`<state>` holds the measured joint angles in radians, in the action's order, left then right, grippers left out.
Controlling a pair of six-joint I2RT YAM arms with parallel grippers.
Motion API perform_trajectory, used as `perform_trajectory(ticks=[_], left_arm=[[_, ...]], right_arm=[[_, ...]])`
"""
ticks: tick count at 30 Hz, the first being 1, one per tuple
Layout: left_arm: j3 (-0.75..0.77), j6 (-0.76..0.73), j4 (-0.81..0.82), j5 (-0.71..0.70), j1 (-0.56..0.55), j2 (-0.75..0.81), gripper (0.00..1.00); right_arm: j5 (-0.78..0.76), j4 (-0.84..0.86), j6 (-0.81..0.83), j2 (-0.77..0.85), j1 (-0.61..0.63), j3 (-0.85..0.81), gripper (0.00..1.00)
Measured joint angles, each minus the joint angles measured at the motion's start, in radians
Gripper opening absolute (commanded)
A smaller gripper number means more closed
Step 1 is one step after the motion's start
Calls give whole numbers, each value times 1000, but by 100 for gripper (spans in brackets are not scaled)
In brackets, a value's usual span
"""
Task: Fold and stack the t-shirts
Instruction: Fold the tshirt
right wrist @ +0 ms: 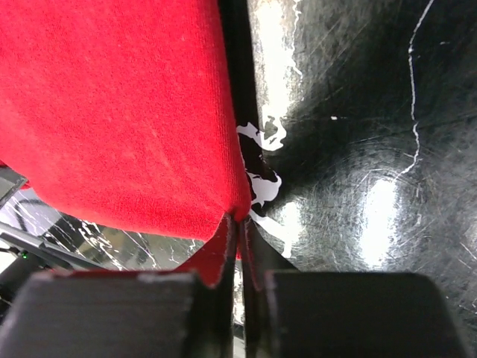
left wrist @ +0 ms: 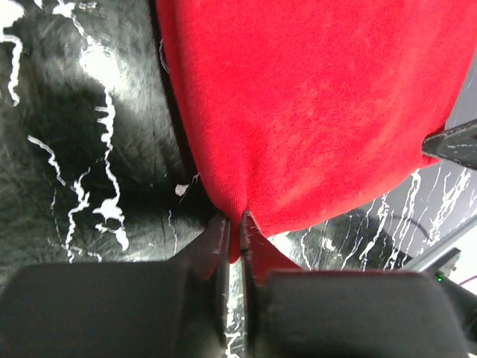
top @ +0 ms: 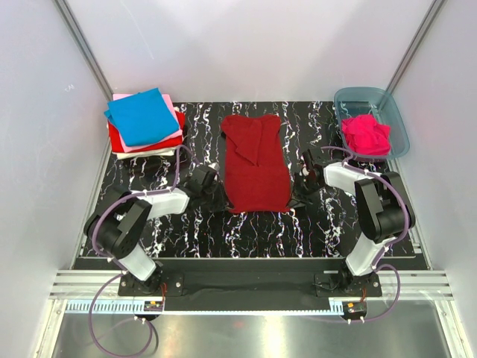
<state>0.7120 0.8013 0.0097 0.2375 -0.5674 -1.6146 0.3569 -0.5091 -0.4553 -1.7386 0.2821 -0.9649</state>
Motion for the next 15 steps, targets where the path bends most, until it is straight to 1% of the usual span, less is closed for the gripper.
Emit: perform_trajectory(ticks=[4,7,10,15], left_arm=[[9,0,-2,-7,-9,-6,0],[11,3,-22,-30,-27,4,0],[8,9,-87,-66,-68,47,0],[-37,49,-187,-118,-175,198,0]], right_arm=[[-1,0,2,3,0,1,0],[-6,14,-5,36,0,29,0],[-5,29,-22,117,0,98,0],[13,23,-63,305,2,238,0]])
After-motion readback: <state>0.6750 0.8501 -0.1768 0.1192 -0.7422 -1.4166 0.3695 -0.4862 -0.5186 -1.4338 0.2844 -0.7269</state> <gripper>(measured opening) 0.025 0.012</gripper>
